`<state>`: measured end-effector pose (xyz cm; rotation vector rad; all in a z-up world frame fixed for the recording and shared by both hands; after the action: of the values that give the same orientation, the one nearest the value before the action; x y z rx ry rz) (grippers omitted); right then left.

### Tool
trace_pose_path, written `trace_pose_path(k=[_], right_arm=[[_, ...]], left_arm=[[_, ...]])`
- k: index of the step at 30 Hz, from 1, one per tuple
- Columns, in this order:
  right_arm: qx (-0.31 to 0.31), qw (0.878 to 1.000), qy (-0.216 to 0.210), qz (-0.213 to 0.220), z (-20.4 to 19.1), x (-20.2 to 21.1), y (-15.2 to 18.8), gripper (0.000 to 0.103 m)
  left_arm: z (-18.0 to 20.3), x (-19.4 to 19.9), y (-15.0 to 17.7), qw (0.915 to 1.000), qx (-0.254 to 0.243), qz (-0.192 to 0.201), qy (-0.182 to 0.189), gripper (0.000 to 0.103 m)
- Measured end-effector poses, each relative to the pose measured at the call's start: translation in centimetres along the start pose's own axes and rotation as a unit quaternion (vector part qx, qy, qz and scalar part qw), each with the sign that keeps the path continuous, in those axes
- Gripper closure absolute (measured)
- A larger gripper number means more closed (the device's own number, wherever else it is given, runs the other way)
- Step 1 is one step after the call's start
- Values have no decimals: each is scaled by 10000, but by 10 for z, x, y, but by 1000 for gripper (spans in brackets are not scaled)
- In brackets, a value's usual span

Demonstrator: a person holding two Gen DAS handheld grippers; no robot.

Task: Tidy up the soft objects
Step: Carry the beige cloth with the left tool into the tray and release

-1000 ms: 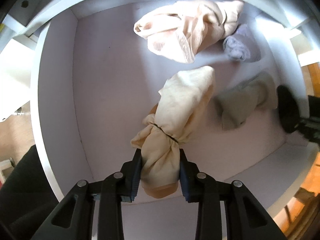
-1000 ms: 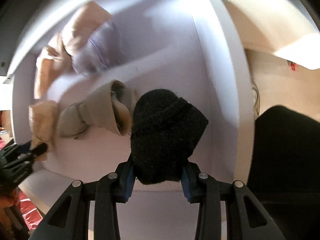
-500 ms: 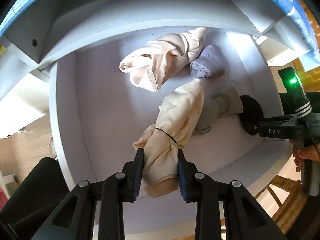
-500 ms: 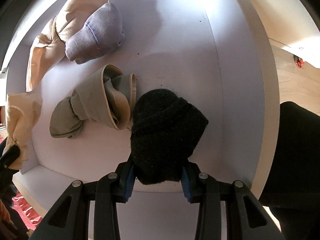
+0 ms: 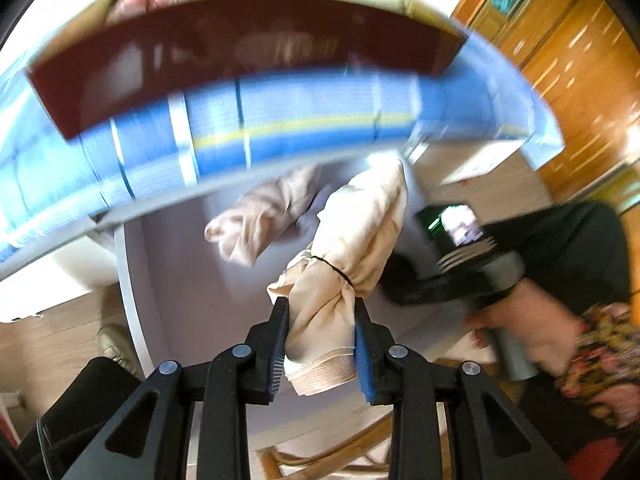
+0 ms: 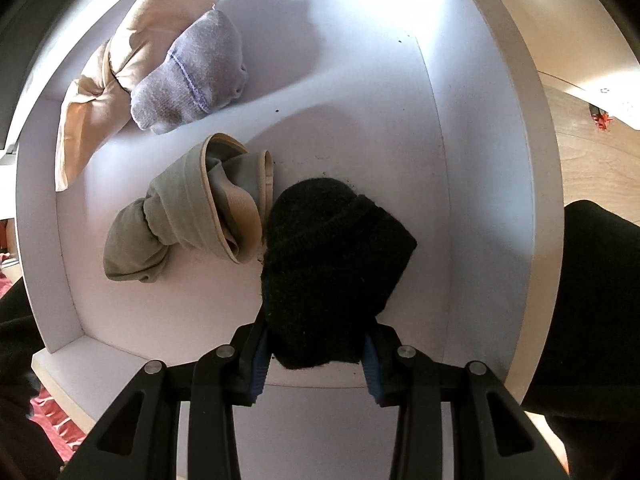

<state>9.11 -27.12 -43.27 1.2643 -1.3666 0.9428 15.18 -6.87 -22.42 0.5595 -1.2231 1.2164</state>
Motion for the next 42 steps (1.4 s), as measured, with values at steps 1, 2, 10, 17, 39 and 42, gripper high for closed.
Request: trace_pose_path(k=[1,2,10,17,39,42], right_arm=[[-8,10000,-13,2,1,2,0,65],[-20,10000,-28,2,2,5,0,65],[-67,9999,-128,-2,3,7,-2,65],[-123,9996,-258,6,6,5,-2,65],[-442,9959,-788,55,34,9,2,65],[-485,9953,-839,58,39,10,2,65]], left_arm=[[4,9,-5,9999,58,90,121,73],[7,20,-9,9995,108,183,225,73],[20,88,-56,9914,684,779,800,73],[10,115,-118,9764,1516,1288,839,73],[-33,33,-250,9117,3948,1112,240,73],[-29,26,-260,9159,3859,1097,126,73]])
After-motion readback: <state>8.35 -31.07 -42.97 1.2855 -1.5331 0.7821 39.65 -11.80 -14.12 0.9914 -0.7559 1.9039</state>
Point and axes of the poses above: each gripper's, at about its wrist camera, not at the fingertips, and x roughly against the way its jaws point, z to its right, y to its underside, the point moved 3 cm from there along -x, roughly the way its jaws point, and after that the axes turned 13 degrees about x, right-handed, at the moved point
